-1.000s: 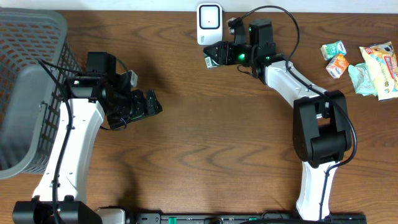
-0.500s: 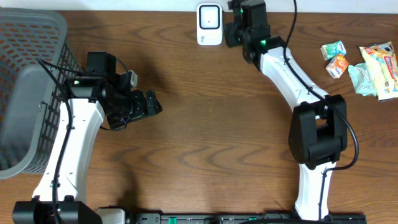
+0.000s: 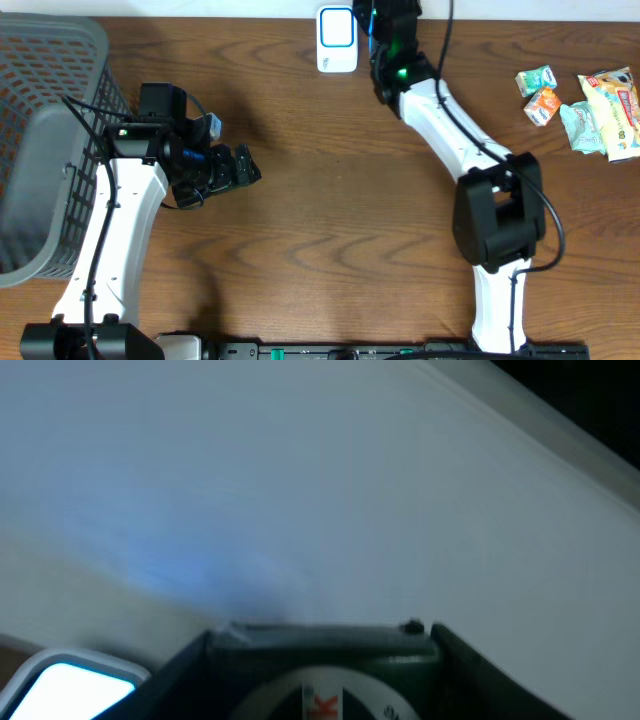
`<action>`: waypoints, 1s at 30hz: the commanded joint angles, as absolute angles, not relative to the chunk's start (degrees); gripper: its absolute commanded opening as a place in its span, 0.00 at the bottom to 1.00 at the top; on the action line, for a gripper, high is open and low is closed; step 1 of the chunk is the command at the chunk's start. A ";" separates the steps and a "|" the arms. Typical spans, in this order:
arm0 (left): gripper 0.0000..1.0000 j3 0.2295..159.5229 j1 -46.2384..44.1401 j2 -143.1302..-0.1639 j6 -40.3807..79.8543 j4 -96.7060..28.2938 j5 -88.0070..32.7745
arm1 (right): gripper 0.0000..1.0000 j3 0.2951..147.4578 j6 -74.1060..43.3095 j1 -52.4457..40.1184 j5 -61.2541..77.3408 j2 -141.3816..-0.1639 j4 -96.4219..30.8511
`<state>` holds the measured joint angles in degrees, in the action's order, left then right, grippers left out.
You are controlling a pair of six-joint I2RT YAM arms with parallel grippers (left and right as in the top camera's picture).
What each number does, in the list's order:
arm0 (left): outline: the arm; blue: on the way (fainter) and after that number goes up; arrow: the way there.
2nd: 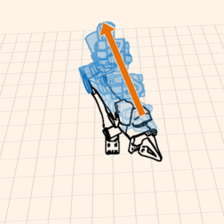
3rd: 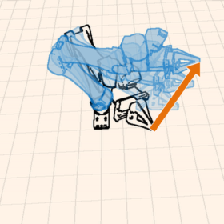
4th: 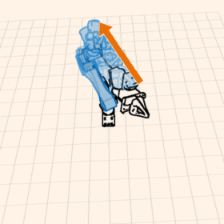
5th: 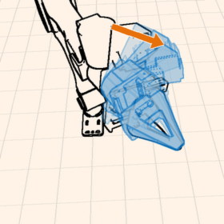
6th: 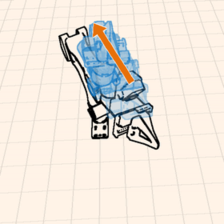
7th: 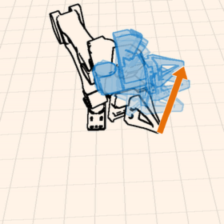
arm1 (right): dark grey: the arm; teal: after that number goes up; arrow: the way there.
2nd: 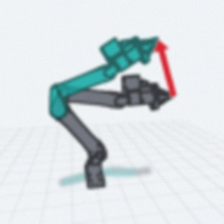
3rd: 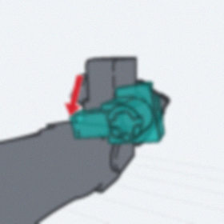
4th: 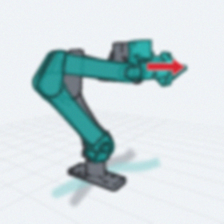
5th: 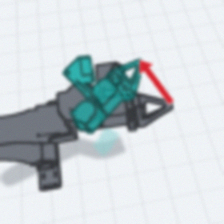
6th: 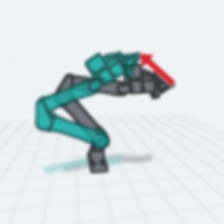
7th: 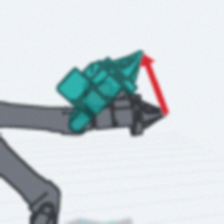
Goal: Scan the item barcode
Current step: 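Hold the tin barcode in front of the white scanner, then carry the tin to the right table edge and open the gripper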
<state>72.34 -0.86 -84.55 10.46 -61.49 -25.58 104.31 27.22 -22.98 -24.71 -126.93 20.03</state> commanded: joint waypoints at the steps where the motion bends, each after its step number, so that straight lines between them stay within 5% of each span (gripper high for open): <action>1: 0.98 72.23 -0.99 -84.97 9.69 -61.63 -25.91 | 0.36 105.01 32.71 -24.93 -26.26 -131.37 24.86; 15: 0.98 72.23 -0.99 -84.97 9.69 -61.65 -25.91 | 0.38 105.01 60.16 -29.39 -25.02 -145.49 43.09; 30: 0.98 72.23 -0.99 -84.97 9.69 -61.63 -25.91 | 0.38 105.01 60.10 -28.25 -28.47 -145.05 46.63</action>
<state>72.34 -0.86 -84.55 10.46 -61.47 -25.61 104.40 61.49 -28.62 -25.91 -146.17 45.43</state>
